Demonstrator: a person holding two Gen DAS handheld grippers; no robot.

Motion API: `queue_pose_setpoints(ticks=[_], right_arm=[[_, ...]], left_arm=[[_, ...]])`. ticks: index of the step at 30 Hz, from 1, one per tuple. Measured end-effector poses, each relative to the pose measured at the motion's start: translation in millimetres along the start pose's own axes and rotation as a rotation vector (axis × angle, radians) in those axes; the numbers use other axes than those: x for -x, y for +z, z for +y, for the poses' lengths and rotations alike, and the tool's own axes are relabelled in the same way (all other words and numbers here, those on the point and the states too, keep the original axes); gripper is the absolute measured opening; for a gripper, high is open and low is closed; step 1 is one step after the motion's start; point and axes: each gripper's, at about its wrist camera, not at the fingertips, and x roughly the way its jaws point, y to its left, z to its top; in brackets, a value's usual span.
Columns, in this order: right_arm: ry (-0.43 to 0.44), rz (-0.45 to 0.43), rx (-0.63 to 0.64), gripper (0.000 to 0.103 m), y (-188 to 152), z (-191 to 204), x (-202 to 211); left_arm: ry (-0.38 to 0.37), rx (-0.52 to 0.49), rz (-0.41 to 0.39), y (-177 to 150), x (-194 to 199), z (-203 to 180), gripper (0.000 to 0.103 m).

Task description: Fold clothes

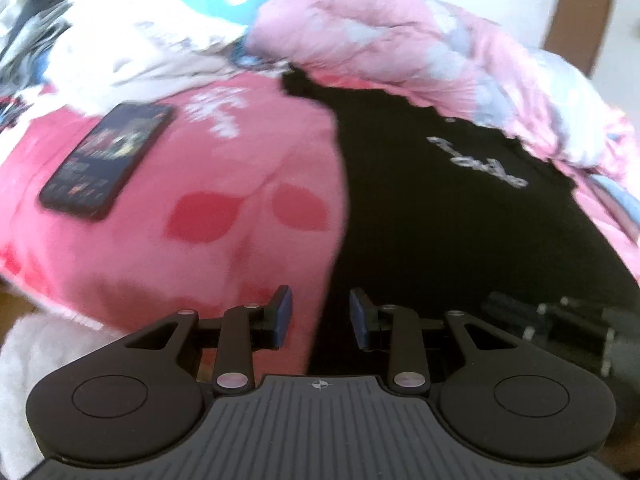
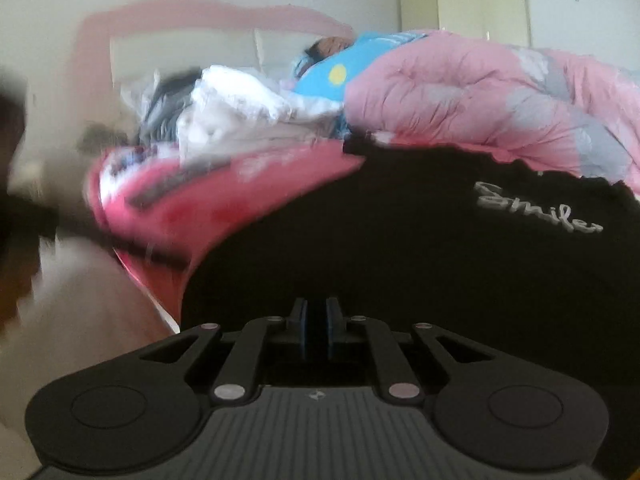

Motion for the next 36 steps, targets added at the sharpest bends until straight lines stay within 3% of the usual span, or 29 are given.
queue_pose_setpoints(ticks=[1,3,5,8,12,15,21,25,32,36], right_arm=[[-0.007,-0.005,0.023,0.012,-8,7,0],[0.082,0.061,-0.022,0.013,-16,4,10],[0.110,0.121,-0.046,0.013,-19,-1,17],[0.008,0.070,-0.036,0.013,-16,-13,45],[-0.166,-0.013,-0.206,0.013,-20,-70,90],[-0.295,0.077,-0.278,0.012,-48,-101,114],[-0.460,0.106,-0.370,0.013,-63,-124,177],[-0.490,0.030,-0.377,0.013,-57,-147,185],[-0.731,0.354,-0.446,0.013,-97,-193,178],[-0.628,0.185,-0.603,0.018,-93,-199,216]], left_arm=[[-0.019,-0.024,-0.004,2,-2,-5,0.031],[-0.065,-0.067,-0.004,7,-11,-16,0.031],[-0.104,-0.106,-0.016,11,-19,-27,0.031],[-0.131,-0.157,-0.040,13,-29,-42,0.032],[-0.129,-0.196,-0.051,8,-39,-49,0.034],[-0.138,-0.200,-0.054,7,-38,-46,0.035],[-0.130,-0.210,-0.038,11,-40,-48,0.036],[-0.116,-0.213,-0.034,11,-41,-52,0.038],[-0.105,-0.225,-0.028,13,-42,-54,0.039],[-0.102,-0.236,-0.025,13,-43,-55,0.040]])
